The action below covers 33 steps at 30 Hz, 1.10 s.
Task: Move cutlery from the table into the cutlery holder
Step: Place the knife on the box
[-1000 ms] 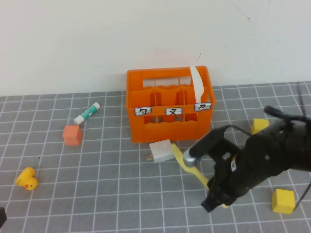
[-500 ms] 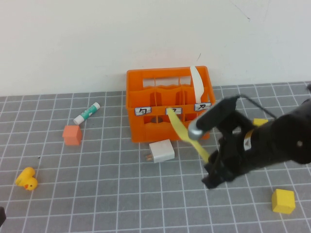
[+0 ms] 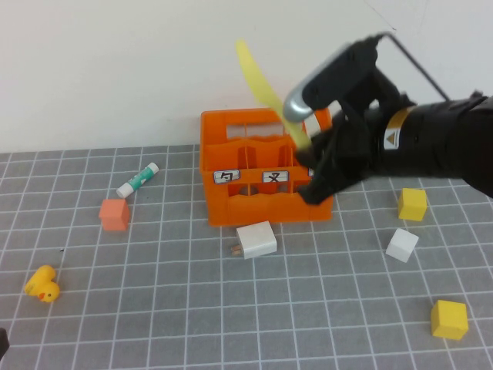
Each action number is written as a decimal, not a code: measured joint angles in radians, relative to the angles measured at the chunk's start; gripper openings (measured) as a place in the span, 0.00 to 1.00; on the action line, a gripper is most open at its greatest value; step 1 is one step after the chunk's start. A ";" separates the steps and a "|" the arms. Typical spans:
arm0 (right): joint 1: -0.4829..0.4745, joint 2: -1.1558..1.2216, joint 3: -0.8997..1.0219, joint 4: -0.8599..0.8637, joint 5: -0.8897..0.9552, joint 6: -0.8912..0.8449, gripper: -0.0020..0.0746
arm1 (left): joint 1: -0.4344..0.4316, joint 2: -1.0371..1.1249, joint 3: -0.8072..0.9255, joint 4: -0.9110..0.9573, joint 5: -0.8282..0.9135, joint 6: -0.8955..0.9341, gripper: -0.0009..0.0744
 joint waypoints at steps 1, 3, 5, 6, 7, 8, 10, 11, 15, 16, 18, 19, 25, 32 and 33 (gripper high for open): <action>0.000 0.000 -0.001 -0.025 -0.034 -0.003 0.29 | 0.000 0.000 0.000 0.000 0.000 0.000 0.01; 0.000 0.000 -0.001 -0.073 -0.090 -0.003 0.29 | 0.000 0.000 0.000 0.000 0.000 0.000 0.01; 0.000 0.000 -0.001 -0.116 -0.143 -0.005 0.29 | 0.000 0.000 0.000 0.000 0.000 0.000 0.01; 0.000 0.000 -0.001 -0.133 -0.162 -0.005 0.29 | 0.000 0.000 0.000 0.000 0.000 0.000 0.01; 0.000 0.000 -0.001 -0.152 -0.183 -0.005 0.29 | 0.000 0.000 0.000 0.000 0.000 0.000 0.01; 0.000 0.000 -0.001 -0.169 -0.203 -0.007 0.29 | 0.000 0.000 0.000 0.000 0.000 0.000 0.01; 0.000 0.000 -0.001 -0.191 -0.244 -0.010 0.29 | 0.000 0.000 0.000 0.000 0.000 0.000 0.01; 0.000 0.000 -0.001 -0.196 -0.265 -0.012 0.29 | 0.000 0.000 0.000 0.000 0.000 0.000 0.01; -0.006 0.002 -0.001 -0.208 -0.339 -0.020 0.29 | 0.000 0.000 0.000 0.000 0.000 0.000 0.01; -0.014 0.004 -0.001 -0.208 -0.359 -0.021 0.29 | 0.000 0.000 0.000 0.000 0.000 0.000 0.01; -0.030 0.015 -0.001 -0.208 -0.388 -0.022 0.29 | 0.000 0.000 0.000 0.000 0.000 0.002 0.01; -0.041 0.025 -0.001 -0.204 -0.403 -0.024 0.29 | 0.000 0.000 0.000 0.000 0.000 0.002 0.01; -0.090 0.102 -0.001 -0.173 -0.507 -0.026 0.29 | 0.000 0.000 0.000 0.000 0.000 0.002 0.01; -0.102 0.201 -0.001 -0.104 -0.655 -0.031 0.29 | 0.000 0.000 0.000 0.000 0.000 0.002 0.01; -0.102 0.214 -0.001 -0.083 -0.666 -0.031 0.29 | 0.000 0.000 0.000 0.000 0.000 0.002 0.01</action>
